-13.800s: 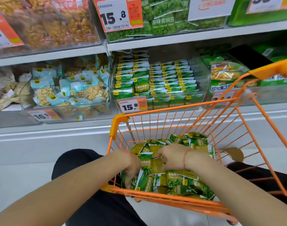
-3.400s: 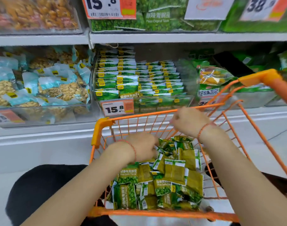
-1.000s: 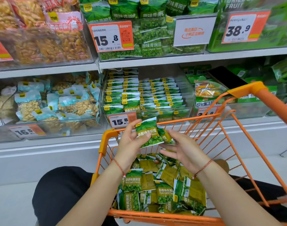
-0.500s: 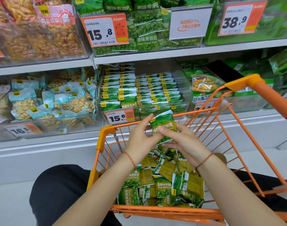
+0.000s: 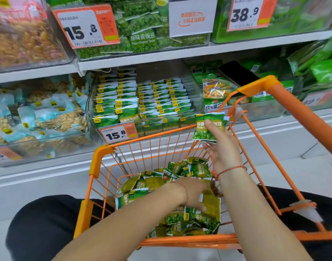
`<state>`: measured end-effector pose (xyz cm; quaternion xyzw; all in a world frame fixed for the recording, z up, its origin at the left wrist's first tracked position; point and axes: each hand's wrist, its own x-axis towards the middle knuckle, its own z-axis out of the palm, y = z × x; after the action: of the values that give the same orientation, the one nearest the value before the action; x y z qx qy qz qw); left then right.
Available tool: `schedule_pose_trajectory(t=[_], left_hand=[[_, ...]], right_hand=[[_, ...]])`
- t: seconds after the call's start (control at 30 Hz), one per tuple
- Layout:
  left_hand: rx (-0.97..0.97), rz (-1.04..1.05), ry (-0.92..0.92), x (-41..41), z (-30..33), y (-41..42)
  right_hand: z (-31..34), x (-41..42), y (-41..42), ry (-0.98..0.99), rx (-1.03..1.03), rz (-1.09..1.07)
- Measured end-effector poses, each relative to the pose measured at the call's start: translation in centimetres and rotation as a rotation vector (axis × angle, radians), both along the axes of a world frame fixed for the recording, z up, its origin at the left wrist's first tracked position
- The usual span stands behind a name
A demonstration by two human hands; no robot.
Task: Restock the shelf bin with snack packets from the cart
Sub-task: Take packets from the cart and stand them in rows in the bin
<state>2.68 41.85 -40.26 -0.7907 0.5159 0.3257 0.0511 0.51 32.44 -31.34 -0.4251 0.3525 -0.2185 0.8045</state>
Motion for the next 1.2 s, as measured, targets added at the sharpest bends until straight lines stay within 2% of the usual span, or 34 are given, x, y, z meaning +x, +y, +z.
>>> schedule_pose_trajectory(t=[0.1,0.3,0.43,0.53,0.6,0.7,0.77,0.83,1.03,1.2], left_hand=[[0.034,-0.061,-0.097,-0.3,-0.8,-0.3],[0.012,0.029,0.039,-0.4,-0.5,0.8],[-0.04,0.206,0.115,0.8,0.8,1.4],[-0.163,0.357,0.166,3.6,3.4,3.5],[-0.311,0.452,0.233,5.3,4.7,5.9],[-0.723,0.635,0.263,6.2,6.1,9.0],[-1.048,0.717,0.131,6.1,7.1,10.1],[-1.246,0.752,0.044,5.9,8.1,10.7],[-1.431,0.66,-0.022,4.4,8.1,10.6],[-1.285,0.756,-0.174,4.0,7.4,10.1]], right_hand=[[0.1,0.0,-0.2,0.003,0.005,0.015],[0.1,0.1,-0.1,0.01,0.016,0.047],[0.1,0.0,0.0,0.013,0.016,0.026],[0.1,0.1,0.0,0.007,0.036,0.026],[0.2,0.1,0.1,0.02,0.067,0.071],[0.4,0.2,0.4,0.017,0.094,0.144],[0.2,0.2,0.7,0.046,0.062,0.185],[0.2,0.2,1.1,0.081,0.012,0.261],[-0.1,0.1,3.1,0.108,0.044,0.523],[-0.3,0.3,3.4,0.056,0.127,0.47]])
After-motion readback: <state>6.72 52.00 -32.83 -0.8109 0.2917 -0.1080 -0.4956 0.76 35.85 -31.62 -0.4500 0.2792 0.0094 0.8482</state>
